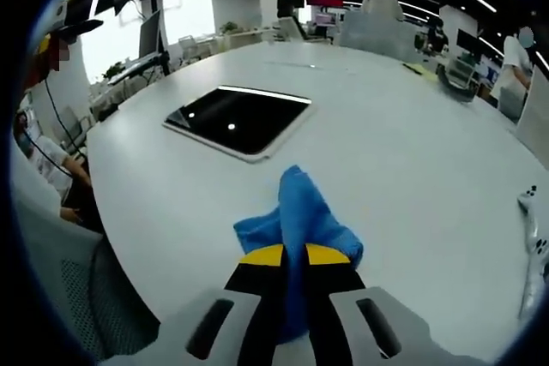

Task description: Wipe the mirror surface with the cleaning cloth until all visible marks leave the cleaned area.

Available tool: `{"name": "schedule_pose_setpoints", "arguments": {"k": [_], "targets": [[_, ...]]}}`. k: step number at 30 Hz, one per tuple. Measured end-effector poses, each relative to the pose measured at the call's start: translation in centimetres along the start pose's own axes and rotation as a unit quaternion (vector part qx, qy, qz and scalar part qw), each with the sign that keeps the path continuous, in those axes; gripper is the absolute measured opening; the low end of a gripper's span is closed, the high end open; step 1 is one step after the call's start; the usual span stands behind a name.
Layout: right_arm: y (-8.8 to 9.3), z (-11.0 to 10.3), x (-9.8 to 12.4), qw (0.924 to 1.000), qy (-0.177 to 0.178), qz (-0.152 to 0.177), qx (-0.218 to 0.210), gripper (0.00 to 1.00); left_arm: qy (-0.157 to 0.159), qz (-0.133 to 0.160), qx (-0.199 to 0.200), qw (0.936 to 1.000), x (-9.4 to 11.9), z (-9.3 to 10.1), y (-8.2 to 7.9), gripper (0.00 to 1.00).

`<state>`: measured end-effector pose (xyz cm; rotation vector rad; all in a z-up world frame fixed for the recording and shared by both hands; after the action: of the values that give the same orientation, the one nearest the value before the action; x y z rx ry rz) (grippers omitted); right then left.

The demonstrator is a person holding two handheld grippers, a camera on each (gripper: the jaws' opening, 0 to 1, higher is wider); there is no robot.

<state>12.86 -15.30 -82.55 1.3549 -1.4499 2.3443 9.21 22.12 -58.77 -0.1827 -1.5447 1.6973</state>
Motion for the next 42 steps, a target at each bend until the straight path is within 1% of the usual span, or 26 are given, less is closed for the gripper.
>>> {"name": "schedule_pose_setpoints", "arguments": {"k": [3,6,7,8,16,23,28,31,37,42], "targets": [[-0.1,0.0,0.1,1.0,0.0,-0.002,-0.008,0.03,0.0,0.0,-0.001,1.0,0.1,0.0,0.1,0.97],[-0.6,0.0,0.5,0.9999,0.01,-0.012,-0.001,0.02,-0.001,0.002,0.0,1.0,0.2,-0.1,0.0,0.97],[-0.8,-0.1,0.5,0.9999,0.009,-0.01,-0.002,0.02,-0.001,0.002,0.0,1.0,0.2,-0.1,0.0,0.97],[-1.5,-0.2,0.8,0.9999,0.008,0.005,-0.014,0.02,-0.001,0.004,0.0,1.0,0.2,-0.1,0.0,0.97],[-2.7,-0.3,1.6,0.9997,0.008,0.018,-0.014,0.02,0.0,0.007,0.004,1.0,0.3,-0.1,0.3,0.97],[-4.1,0.5,2.8,0.9984,0.028,0.039,-0.03,0.02,0.001,0.012,0.006,0.9999,0.3,-0.3,0.2,0.97],[-4.8,0.6,2.8,0.9982,0.028,0.044,-0.027,0.02,0.002,0.013,0.005,0.9999,0.3,-0.4,0.2,0.97],[-5.1,0.6,2.7,0.9982,0.029,0.046,-0.025,0.02,0.005,0.015,0.011,0.9998,0.4,-0.3,0.2,0.97],[-5.7,0.4,2.4,0.9981,0.027,0.05,-0.023,0.02,-0.001,0.012,0.011,0.9999,0.8,-0.7,0.6,0.97],[-6.6,0.3,1.8,0.9983,0.023,0.053,-0.013,0.02,-0.003,0.013,0.011,0.9998,0.9,-0.8,0.6,0.97]]}}
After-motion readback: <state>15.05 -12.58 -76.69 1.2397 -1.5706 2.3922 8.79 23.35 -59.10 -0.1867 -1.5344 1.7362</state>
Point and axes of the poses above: the point that each gripper's makers call its tool centre point, and the gripper's own axes: x roughly backward along the fingers, z roughly to its right, y roughly out of its underside, the point moved 4 cm from there along x, roughly backward along the fingers, and after that the axes turned 14 degrees about x, right-handed, at the moved point
